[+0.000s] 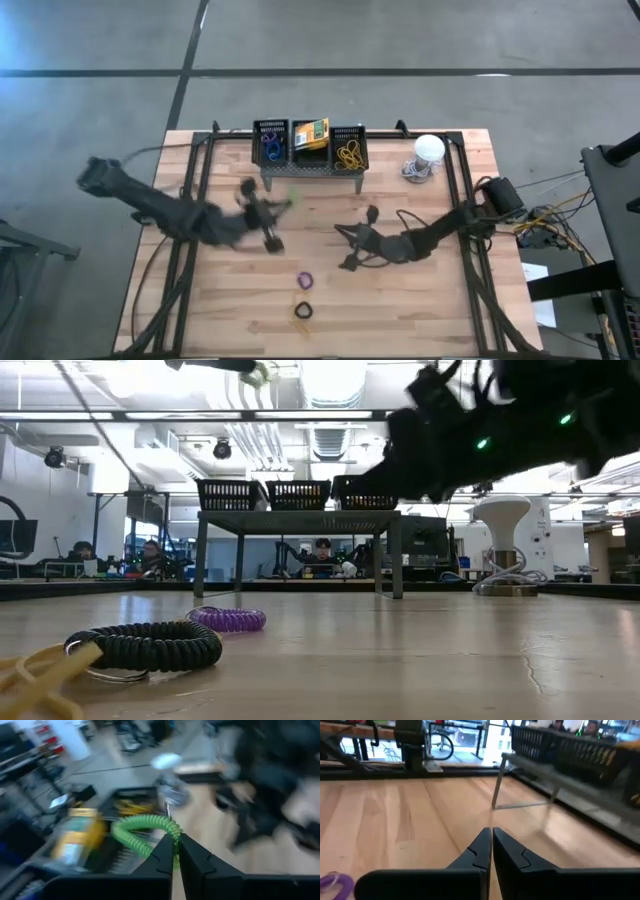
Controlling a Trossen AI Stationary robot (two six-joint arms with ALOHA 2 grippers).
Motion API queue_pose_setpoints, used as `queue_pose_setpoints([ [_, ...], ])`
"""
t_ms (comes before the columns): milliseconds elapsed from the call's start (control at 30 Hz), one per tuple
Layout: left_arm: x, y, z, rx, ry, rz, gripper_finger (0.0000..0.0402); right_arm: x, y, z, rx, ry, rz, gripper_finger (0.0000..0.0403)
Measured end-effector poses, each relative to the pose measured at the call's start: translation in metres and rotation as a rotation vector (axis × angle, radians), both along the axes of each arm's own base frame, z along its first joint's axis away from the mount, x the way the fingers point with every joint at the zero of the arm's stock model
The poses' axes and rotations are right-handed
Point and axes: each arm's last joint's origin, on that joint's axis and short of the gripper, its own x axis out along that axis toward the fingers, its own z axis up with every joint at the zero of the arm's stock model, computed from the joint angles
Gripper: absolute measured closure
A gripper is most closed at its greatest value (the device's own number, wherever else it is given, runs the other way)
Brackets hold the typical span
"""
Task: Pick & Place Office Desk Supplies
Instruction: Put the green spring keychain into the left black bin on the shelf, then put the violet spring keychain into the left black bin on the shelf
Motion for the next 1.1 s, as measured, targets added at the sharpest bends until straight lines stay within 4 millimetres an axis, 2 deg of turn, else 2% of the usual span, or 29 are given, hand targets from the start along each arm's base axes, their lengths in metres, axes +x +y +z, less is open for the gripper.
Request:
queue_pose_setpoints([
  [100, -0.019, 0.034, 0.022, -0.027, -0.058, 0.099, 0.0385, 0.012, -0.002, -0.011, 0.012, 0.016, -0.006, 0.039],
  [167, -0.028, 0.057, 0.026, -0.047, -0.039, 0.155, 0.0385, 0.022, 0.0, -0.017, 0.007, 0.022, -0.01, 0.039],
  [267, -0.032, 0.094, 0.024, -0.143, -0.018, 0.199, 0.0382, 0.037, 0.004, -0.024, -0.04, 0.042, -0.006, 0.039],
  [433, -0.029, 0.145, 0.009, -0.322, 0.072, 0.119, 0.0365, 0.061, 0.012, -0.028, -0.105, 0.049, 0.012, 0.039],
  [633, -0.032, 0.186, -0.005, -0.324, 0.136, 0.259, 0.031, 0.07, 0.021, -0.026, -0.157, 0.071, 0.021, 0.039],
  [733, -0.035, 0.194, -0.006, -0.327, 0.13, 0.292, 0.0277, 0.069, 0.025, -0.021, -0.173, 0.083, 0.033, 0.039],
  [867, -0.036, 0.191, 0.0, -0.346, 0.092, 0.291, 0.0245, 0.067, 0.026, -0.016, -0.18, 0.074, 0.039, 0.039],
  [1000, -0.035, 0.174, 0.008, -0.374, 0.057, 0.177, 0.0237, 0.067, 0.026, -0.016, -0.165, 0.072, 0.037, 0.039],
  [1100, -0.028, 0.148, -0.002, -0.377, 0.098, 0.043, 0.0241, 0.068, 0.026, -0.016, -0.114, 0.045, 0.034, 0.039],
])
